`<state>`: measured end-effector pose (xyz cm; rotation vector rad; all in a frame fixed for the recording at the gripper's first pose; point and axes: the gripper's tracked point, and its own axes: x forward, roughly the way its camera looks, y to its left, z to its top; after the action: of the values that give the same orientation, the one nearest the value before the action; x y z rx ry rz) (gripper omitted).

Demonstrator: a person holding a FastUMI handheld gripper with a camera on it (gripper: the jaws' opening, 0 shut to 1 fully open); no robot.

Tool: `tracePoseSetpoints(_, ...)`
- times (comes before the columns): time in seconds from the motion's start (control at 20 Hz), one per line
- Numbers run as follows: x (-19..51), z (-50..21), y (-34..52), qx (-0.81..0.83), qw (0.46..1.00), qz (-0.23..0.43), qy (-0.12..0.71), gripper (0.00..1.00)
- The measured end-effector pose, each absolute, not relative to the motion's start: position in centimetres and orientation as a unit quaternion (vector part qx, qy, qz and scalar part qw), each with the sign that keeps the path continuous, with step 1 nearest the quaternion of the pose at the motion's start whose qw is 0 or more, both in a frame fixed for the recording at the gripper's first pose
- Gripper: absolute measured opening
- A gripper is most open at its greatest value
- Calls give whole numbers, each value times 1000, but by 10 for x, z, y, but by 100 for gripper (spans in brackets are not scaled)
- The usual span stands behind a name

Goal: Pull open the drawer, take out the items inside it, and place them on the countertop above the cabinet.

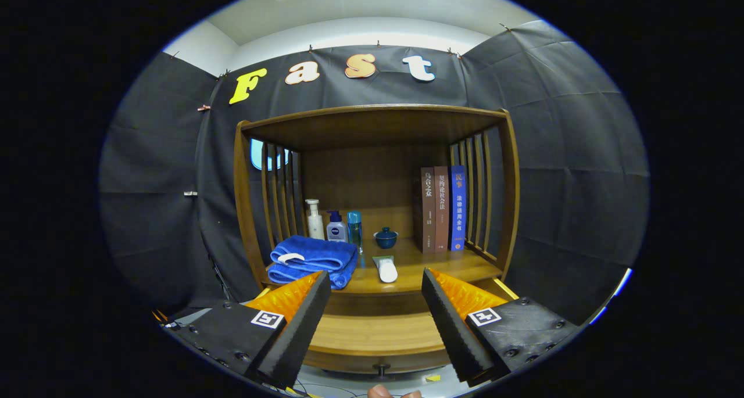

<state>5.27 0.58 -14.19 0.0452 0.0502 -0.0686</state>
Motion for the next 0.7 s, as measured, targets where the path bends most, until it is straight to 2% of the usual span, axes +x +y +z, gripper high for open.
tracePoseSetpoints(0.3,38,-198,15,10,999,-42,12,99)
tracePoseSetpoints(0.7,44,-280,24,12,999,-34,40,99)
